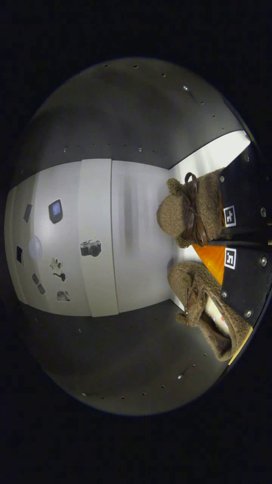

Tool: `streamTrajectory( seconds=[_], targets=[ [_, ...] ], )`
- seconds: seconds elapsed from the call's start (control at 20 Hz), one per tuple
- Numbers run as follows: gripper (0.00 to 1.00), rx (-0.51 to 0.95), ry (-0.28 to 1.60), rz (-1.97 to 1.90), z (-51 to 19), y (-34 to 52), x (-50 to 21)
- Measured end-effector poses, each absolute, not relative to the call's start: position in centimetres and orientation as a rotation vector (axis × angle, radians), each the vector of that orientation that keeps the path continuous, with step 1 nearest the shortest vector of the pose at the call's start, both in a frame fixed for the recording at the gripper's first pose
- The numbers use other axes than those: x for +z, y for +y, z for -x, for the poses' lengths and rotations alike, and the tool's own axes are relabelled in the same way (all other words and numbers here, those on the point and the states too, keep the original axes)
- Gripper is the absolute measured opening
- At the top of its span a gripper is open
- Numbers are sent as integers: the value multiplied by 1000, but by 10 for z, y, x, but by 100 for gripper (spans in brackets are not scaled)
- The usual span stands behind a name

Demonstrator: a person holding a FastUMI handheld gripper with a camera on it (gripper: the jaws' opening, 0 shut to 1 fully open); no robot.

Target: Open the shoe cabinet door, grab the shoes and put them into the shoe cabinet, then close the shoe cabinet door.

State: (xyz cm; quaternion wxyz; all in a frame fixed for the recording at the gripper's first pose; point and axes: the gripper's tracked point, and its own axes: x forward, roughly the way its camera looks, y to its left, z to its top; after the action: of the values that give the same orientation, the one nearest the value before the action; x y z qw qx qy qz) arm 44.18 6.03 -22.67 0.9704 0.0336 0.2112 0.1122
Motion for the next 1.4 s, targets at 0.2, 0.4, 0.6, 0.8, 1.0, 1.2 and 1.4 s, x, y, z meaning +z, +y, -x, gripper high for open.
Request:
streamTrajectory(
  seconds=[0.2,0.4,0.6,0.8,1.0,1.2,1.4],
  targets=[
    [6,218,476,-92,-452,63,-244],
    [15,225,507,-142,-450,66,-248],
    [42,248,510,-136,-437,73,-241],
    [58,242,503,-114,-421,69,-230],
    [68,213,497,-78,-410,62,-222],
    [69,183,482,-29,-384,51,-209],
    [71,153,458,-48,-354,43,-192]
  ],
)
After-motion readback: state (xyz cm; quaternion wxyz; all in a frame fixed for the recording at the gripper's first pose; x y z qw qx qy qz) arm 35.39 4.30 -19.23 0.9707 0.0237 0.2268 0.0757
